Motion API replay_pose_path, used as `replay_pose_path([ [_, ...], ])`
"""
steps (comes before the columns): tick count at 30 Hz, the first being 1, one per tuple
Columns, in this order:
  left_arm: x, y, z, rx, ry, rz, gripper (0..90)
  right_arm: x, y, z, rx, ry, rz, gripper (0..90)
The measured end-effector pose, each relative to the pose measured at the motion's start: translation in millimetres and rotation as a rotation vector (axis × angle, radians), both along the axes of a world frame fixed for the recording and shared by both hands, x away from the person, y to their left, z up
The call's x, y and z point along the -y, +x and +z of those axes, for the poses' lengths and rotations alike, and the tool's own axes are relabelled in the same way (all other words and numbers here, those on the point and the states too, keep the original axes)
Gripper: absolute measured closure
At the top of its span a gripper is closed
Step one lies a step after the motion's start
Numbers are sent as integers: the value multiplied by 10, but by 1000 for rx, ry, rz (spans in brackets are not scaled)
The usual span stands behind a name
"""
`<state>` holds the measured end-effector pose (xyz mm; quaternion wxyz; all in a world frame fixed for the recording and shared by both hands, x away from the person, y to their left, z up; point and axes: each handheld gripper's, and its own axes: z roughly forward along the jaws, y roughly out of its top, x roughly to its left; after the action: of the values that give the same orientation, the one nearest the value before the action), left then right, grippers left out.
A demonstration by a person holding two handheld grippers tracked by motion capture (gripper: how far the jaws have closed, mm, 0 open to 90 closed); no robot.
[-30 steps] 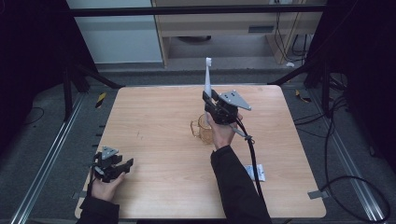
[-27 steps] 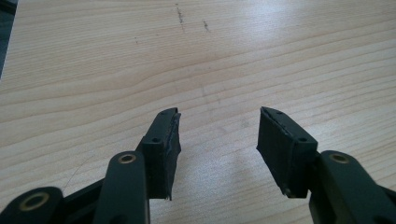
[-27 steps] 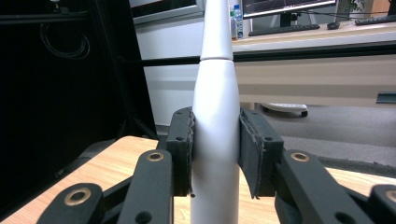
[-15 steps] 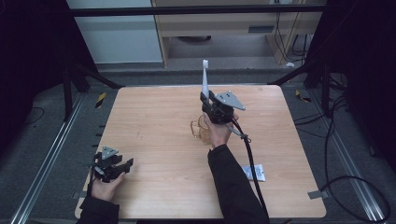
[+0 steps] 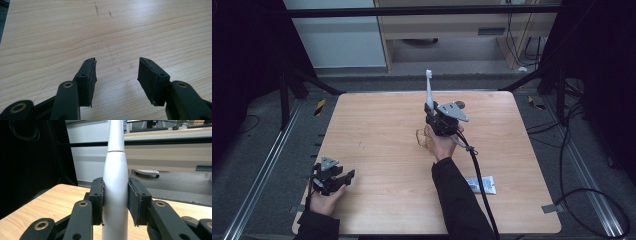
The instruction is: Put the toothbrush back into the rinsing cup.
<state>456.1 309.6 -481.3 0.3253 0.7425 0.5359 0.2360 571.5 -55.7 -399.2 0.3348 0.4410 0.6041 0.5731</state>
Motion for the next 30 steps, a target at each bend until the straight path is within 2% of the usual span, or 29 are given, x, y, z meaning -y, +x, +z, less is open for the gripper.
replay_pose_path([
  [4, 0, -1, 1, 0, -1, 0, 476, -30, -8, -37, -1, -6, 0, 668],
  [17, 5, -1, 1, 1, 1, -1, 475, -45, -37, -195, -48, -39, -13, 667],
  [30, 5, 2, -2, 0, 1, 0, 475, -23, -75, -274, -96, -65, 2, 667],
])
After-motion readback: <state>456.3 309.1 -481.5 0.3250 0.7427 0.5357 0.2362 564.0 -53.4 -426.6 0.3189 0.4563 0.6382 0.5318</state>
